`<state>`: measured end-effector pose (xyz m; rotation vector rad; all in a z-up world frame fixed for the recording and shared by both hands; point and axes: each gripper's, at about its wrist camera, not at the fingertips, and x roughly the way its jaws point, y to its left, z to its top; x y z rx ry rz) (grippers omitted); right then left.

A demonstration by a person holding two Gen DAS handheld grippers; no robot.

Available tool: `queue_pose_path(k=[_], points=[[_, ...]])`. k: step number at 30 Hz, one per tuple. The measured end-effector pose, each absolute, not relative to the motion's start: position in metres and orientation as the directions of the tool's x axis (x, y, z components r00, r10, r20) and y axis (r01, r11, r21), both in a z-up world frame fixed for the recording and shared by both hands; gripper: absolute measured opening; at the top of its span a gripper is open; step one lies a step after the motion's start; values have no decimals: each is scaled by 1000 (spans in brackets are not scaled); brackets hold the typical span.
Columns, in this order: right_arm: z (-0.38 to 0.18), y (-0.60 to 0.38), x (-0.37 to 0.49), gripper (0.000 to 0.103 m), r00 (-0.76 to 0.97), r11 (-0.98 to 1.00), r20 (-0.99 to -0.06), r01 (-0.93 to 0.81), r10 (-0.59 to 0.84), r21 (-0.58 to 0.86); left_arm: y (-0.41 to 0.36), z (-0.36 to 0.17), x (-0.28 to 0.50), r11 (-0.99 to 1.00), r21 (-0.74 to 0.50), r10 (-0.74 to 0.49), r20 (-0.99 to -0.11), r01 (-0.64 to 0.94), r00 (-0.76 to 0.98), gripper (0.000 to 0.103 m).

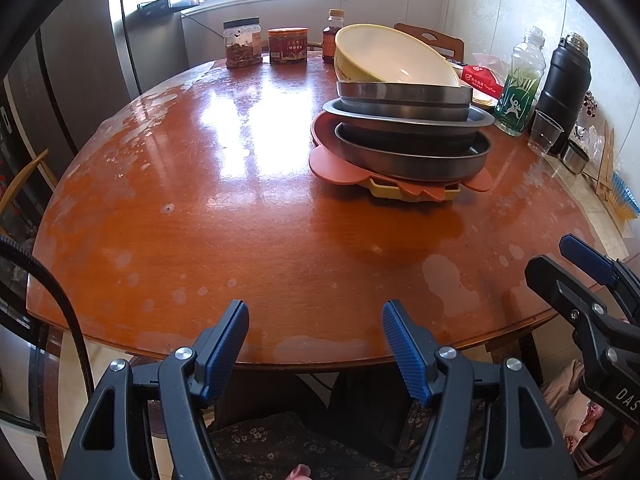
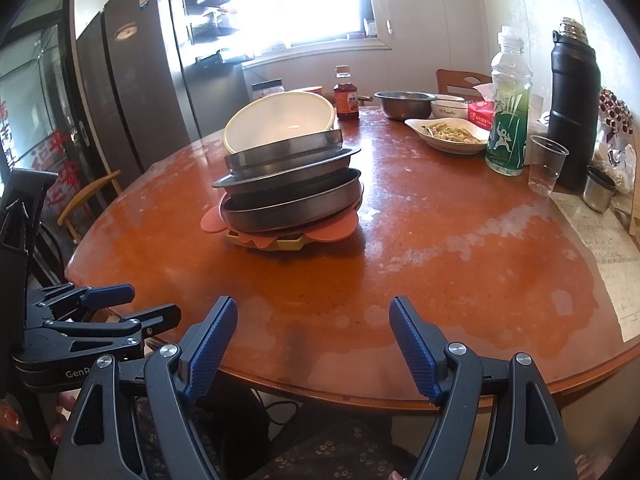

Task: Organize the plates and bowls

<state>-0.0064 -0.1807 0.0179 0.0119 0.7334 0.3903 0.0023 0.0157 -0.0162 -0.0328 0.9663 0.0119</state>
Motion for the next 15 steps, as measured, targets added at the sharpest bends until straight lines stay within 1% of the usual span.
queue_pose_path(k=[11, 15], points=[[15, -186, 1, 79, 671, 932, -658, -330, 342, 148, 22, -22, 11, 999, -18, 10, -834, -47, 551, 69], [19, -207, 16, 79, 686, 949, -660, -278, 306, 150, 45, -16, 21, 995, -42, 13, -835, -88, 549, 69]])
